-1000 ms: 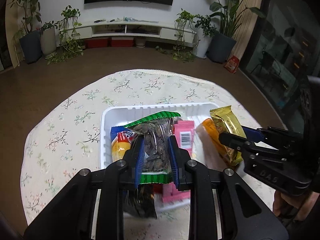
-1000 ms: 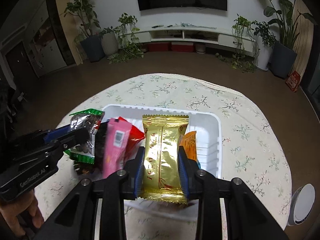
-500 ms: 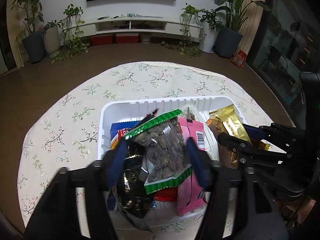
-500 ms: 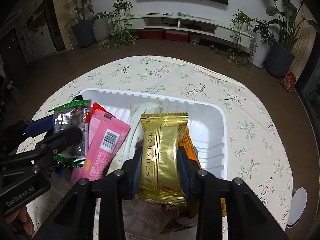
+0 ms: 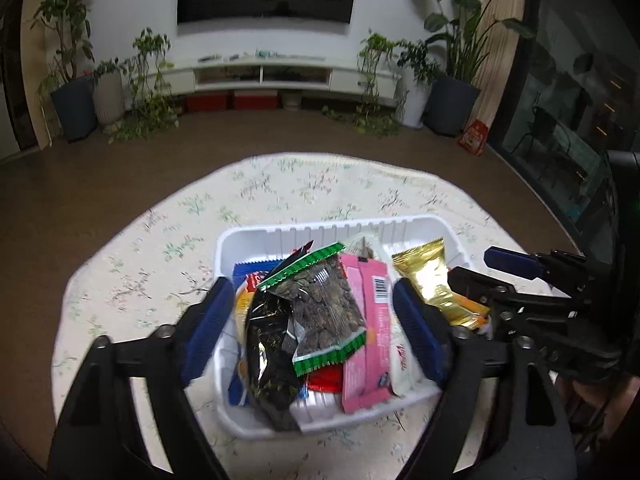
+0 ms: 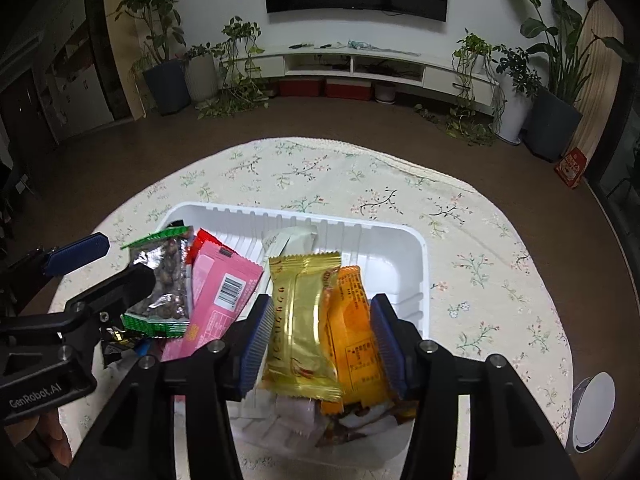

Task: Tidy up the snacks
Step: 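Open both tools to drop the seed bag and gold bar into the tray, then withdraw both tools from the tray toward the red packets on the cloth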

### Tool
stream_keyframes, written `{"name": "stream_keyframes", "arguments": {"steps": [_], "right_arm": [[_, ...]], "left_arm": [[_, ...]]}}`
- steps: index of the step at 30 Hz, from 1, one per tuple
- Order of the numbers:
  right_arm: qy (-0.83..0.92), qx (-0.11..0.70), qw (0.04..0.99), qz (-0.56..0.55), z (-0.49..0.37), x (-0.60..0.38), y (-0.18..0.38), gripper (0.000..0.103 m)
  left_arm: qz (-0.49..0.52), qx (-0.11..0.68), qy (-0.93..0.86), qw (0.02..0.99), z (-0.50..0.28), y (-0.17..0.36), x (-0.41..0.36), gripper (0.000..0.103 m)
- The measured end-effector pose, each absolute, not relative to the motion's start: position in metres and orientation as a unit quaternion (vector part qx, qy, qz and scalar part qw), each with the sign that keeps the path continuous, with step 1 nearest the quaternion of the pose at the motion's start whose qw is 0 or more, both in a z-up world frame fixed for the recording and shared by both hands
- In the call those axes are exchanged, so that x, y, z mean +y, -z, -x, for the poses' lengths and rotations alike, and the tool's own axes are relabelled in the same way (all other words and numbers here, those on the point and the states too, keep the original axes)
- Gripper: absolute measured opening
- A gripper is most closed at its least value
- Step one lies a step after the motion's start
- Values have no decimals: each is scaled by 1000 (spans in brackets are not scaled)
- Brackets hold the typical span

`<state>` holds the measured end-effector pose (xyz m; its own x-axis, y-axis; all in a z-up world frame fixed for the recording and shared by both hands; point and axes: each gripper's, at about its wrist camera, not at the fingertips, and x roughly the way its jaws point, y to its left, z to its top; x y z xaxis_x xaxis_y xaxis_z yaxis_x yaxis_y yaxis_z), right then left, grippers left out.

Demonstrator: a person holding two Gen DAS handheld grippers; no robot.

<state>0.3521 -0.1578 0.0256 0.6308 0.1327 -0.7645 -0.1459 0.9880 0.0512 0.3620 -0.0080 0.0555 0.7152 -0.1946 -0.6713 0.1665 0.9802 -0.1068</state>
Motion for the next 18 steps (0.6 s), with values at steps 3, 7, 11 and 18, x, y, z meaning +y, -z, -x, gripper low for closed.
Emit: {"name": "stream_keyframes", "arguments": {"steps": [3, 7, 11, 18], "right_arm": [[-92, 402, 911, -10, -329, -169, -42, 65], [-105, 387, 916, -21, -293, -179, -52, 66], [-121, 387, 914, -30, -254, -183, -51, 66], [-158, 421, 892, -37, -193, -180, -25, 67]], "left_arm": [[8, 343, 105, 933, -330, -72, -5, 92], [-2, 347, 120, 930, -284, -72, -4, 92], [-21, 365, 154, 918, -229, -59, -12, 92], [-58, 413, 201, 886, -149, -20, -33, 93]]}}
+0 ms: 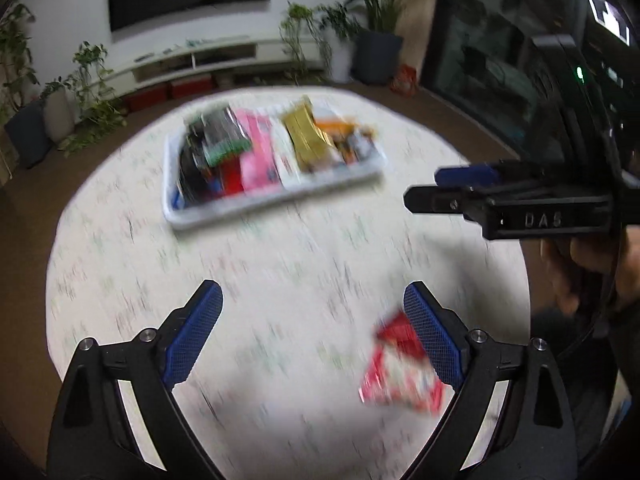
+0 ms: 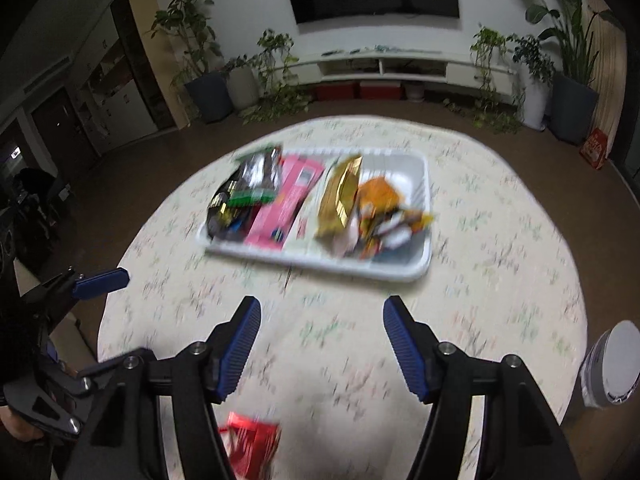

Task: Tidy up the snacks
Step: 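Withdraw both tools from the tray toward the red packets on the cloth, then grasp the white-red fruit packet with the left tool while the right grasps the red packet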

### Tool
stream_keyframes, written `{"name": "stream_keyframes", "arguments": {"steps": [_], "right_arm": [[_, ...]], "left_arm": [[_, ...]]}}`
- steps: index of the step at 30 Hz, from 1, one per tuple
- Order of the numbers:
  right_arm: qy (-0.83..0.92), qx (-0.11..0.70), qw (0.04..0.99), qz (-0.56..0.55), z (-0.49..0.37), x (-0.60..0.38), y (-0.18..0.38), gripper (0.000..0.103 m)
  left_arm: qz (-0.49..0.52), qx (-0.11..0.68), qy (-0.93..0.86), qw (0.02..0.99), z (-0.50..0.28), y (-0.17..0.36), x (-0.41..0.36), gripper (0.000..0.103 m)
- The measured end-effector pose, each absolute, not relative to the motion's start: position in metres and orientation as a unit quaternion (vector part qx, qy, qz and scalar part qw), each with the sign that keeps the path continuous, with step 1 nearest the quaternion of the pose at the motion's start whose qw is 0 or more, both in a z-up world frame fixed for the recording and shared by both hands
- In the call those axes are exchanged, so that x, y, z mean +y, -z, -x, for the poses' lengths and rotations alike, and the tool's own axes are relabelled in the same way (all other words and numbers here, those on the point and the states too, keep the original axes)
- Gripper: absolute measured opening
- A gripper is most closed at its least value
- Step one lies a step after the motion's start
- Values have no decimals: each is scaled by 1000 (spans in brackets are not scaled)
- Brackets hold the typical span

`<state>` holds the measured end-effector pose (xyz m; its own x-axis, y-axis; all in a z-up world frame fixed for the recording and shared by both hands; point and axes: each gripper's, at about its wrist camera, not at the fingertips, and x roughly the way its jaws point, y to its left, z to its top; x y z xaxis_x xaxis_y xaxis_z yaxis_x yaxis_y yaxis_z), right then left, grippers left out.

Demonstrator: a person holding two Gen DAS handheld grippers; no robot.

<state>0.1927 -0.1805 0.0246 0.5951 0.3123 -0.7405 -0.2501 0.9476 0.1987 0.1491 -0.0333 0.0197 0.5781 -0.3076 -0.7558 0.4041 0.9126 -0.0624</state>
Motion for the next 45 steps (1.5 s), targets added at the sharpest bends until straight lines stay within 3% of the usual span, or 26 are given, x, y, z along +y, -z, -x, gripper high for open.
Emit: {"name": "stream_keyframes", "arguments": {"steps": [5, 15, 20, 34, 38, 43, 45], "right_arm": [[-170, 466, 868, -30, -150, -169, 7, 67], [-178, 512, 840, 4, -129, -143, 48, 62], [-171, 509, 844, 3, -126, -149, 50, 53], [-165, 509, 845, -7, -124, -167, 51, 52], [-158, 498, 853, 18, -120, -167, 51, 45], [-157, 494, 855, 31, -117, -171, 51, 39], [-160, 493, 855, 28, -116, -174, 51, 36]], "left_arm": [[-32, 451, 158, 878, -106, 11, -35, 92], [0, 468, 130, 874, -75, 22, -50, 92], [-8, 475, 121, 872, -80, 23, -58, 92], [-5, 515, 79, 854, -116, 44, -84, 94], [-11, 516, 82, 853, -119, 46, -91, 91], [-26, 502, 87, 860, -116, 44, -95, 72], [-29, 497, 86, 863, -116, 42, -91, 52]]}}
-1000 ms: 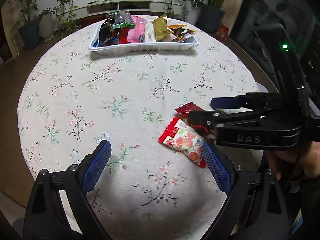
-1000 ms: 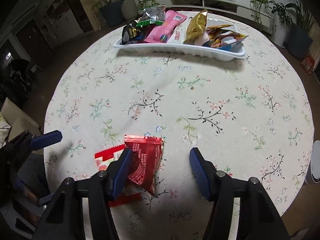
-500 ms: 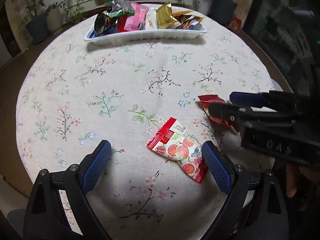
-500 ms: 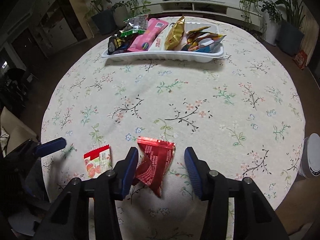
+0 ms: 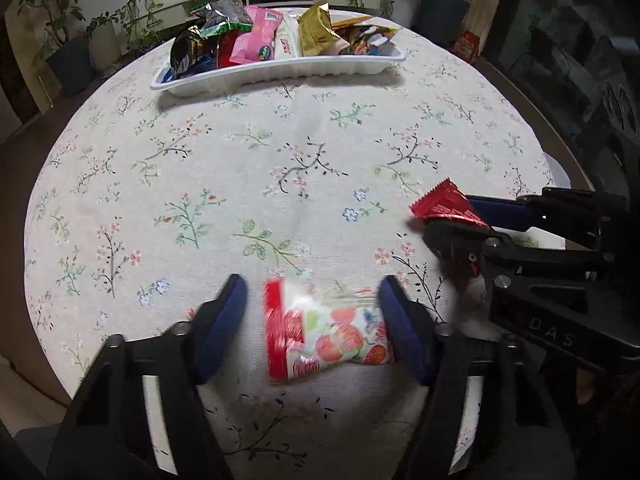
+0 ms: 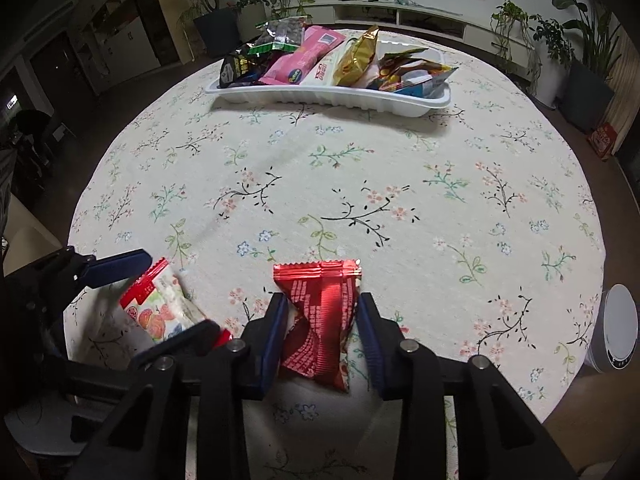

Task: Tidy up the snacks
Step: 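Grasp the white-red fruit packet with the left tool while the right grasps the red packet, then lift and carry both red packets over the tray with both tools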

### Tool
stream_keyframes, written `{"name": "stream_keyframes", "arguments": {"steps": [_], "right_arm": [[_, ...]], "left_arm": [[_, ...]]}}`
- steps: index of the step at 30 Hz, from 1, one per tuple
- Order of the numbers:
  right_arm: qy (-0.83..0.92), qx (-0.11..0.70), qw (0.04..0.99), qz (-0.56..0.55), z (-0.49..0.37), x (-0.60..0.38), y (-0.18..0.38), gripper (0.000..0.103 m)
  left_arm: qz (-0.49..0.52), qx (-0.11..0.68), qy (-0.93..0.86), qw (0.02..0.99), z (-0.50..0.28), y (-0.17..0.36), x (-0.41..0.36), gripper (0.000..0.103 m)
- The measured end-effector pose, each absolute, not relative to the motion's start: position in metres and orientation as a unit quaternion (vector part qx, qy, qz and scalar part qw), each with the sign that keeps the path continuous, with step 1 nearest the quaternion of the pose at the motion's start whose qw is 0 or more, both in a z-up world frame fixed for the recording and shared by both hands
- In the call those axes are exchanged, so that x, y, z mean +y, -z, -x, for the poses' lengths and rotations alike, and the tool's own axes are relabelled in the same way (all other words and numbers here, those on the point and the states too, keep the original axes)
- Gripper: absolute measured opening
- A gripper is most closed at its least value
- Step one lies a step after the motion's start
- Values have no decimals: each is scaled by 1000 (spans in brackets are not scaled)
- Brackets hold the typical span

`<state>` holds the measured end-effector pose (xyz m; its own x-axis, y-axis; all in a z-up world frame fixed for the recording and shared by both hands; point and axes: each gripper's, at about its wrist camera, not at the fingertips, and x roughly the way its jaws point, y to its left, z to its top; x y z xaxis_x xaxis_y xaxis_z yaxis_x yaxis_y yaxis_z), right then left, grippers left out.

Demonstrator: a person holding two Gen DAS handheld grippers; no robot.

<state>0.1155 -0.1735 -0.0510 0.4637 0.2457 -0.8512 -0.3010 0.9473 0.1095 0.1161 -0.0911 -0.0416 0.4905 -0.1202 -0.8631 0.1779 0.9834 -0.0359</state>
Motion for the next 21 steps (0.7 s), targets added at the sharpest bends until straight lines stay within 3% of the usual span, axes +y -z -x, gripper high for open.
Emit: {"name": "stream_keyframes", "arguments": {"steps": [2, 17, 21], "right_arm": [[-161, 491, 855, 34, -114, -174, 51, 36], [-155, 470, 867, 56, -106, -171, 48, 27], [-152, 468, 868, 65, -105, -170, 49, 25]], "left_arm": [[-34, 499, 91, 861, -117, 39, -86, 42], [-46, 490, 155, 857, -86, 37, -67, 34], [-52, 484, 161, 859, -82, 33, -65, 21]]}}
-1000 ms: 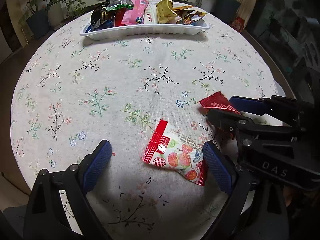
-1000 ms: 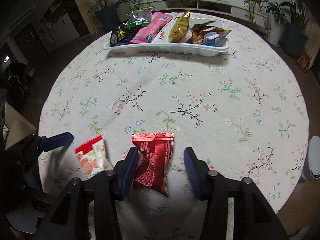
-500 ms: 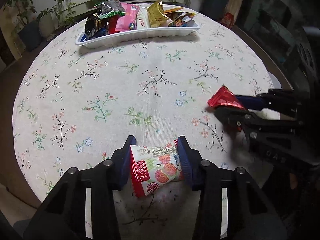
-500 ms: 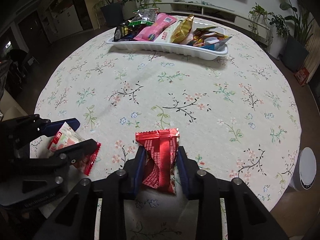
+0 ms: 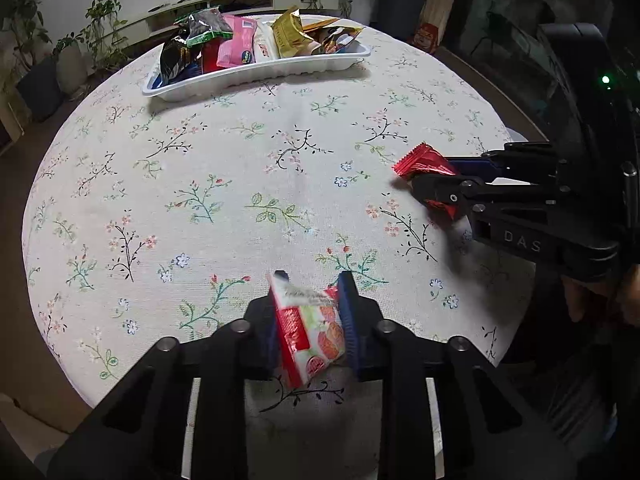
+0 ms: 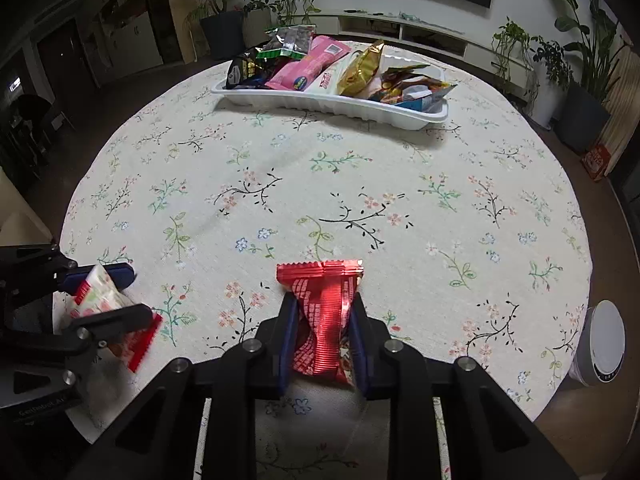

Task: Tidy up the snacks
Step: 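Lift and carry both red packets over the tray with both tools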

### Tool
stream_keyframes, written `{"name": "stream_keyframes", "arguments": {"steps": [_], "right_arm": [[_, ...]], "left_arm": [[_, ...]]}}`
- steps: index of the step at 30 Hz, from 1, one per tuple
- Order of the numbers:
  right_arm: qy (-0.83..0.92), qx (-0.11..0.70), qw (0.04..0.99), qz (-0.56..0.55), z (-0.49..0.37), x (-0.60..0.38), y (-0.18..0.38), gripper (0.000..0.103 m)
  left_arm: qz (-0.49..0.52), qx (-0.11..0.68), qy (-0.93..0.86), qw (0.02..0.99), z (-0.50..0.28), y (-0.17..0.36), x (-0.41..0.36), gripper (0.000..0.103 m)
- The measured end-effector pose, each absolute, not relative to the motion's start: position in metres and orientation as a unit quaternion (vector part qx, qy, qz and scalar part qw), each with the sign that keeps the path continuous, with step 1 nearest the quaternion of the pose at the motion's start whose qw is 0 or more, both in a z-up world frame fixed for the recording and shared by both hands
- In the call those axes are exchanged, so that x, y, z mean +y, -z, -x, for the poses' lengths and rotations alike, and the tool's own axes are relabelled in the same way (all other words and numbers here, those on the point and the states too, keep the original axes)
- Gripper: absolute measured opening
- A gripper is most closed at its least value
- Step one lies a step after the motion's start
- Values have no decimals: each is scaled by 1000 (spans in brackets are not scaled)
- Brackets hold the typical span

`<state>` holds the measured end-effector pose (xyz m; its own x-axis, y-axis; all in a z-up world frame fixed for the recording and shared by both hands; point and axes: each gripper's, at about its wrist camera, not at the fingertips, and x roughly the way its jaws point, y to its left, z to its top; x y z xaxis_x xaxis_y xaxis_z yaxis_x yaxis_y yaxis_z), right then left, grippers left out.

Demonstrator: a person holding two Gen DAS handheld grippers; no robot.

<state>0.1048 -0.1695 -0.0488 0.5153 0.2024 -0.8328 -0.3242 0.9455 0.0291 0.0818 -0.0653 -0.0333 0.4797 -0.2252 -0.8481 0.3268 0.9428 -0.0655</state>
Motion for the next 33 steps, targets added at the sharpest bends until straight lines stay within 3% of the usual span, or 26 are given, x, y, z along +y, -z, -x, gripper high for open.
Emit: {"name": "stream_keyframes", "arguments": {"steps": [20, 33], "right_arm": [[-149, 420, 895, 28, -104, -180, 25, 21], [-145, 370, 917, 2, -174, -190, -60, 21]], "left_arm": [[-17, 438, 161, 884, -95, -9, -32, 15], [-10, 357, 158, 921, -222, -114, -14, 15]]}}
